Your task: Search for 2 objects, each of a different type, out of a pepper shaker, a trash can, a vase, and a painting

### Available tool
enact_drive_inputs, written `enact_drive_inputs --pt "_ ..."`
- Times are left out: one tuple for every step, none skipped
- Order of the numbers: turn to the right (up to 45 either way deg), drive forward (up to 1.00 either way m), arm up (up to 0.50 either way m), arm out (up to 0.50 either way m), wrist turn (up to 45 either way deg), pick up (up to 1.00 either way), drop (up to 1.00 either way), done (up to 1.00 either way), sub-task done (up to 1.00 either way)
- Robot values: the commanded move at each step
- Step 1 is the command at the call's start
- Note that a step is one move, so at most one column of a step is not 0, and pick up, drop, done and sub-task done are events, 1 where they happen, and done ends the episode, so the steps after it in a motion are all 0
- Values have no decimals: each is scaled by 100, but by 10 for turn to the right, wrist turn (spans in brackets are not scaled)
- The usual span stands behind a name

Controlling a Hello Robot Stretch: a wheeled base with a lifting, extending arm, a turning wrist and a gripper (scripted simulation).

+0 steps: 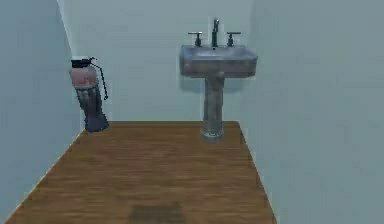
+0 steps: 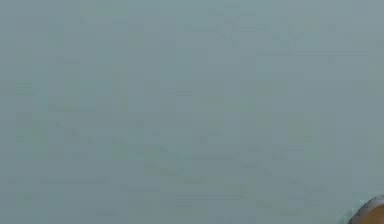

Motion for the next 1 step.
enact_drive_inputs --pt "-450 0 0 0 0 0 0 0 0"
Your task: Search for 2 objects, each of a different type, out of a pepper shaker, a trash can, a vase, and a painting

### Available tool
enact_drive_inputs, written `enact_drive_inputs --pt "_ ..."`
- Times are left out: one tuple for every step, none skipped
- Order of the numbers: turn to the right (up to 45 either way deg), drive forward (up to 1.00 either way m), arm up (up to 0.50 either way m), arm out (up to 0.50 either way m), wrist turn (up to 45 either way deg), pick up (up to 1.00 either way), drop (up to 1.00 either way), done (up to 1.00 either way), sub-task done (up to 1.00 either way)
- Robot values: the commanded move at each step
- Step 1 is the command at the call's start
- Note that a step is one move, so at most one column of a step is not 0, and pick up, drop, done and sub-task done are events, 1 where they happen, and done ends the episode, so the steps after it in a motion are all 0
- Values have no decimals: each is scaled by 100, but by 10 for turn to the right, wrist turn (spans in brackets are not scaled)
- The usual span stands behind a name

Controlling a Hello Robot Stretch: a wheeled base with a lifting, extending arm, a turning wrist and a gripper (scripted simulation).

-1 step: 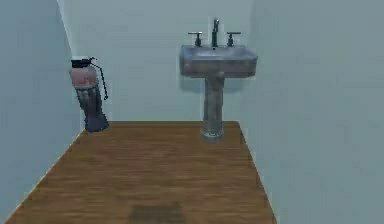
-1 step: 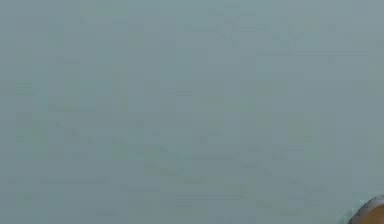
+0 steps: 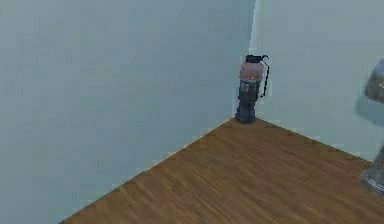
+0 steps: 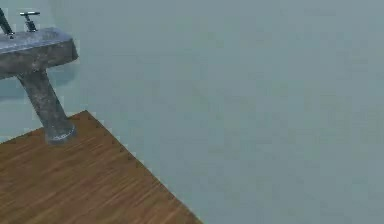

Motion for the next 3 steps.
enact_drive_inputs --pt "-450 0 0 0 0 0 0 0 0" --pt "0 60 0 0 0 0 0 0 0" --pt "-420 0 0 0 0 0 0 0 0"
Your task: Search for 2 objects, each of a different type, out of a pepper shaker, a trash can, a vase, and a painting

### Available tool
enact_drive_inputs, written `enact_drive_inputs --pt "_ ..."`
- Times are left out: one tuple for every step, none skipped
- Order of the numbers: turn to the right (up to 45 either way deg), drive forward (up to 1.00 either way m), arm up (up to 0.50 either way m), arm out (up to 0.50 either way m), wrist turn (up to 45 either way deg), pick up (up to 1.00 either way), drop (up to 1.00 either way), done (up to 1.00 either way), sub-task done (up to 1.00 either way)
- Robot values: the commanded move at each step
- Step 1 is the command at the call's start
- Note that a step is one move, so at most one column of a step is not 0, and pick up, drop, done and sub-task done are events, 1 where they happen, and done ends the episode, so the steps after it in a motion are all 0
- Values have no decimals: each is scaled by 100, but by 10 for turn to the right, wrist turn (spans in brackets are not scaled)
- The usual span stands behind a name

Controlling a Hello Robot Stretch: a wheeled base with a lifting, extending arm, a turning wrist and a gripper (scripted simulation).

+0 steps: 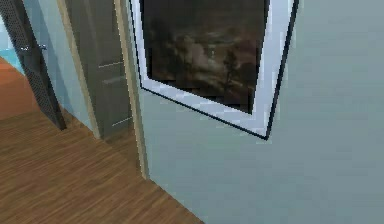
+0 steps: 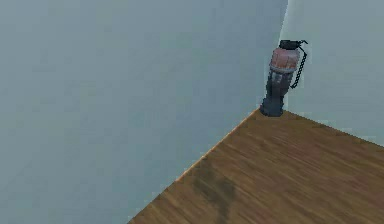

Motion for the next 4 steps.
enact_drive_inputs --pt "0 0 0 0 0 0 0 0 100" --pt "-360 0 0 0 0 0 0 0 0" --pt "0 100 0 0 0 0 0 0 0" --pt "-30 0 0 0 0 0 0 0 0"
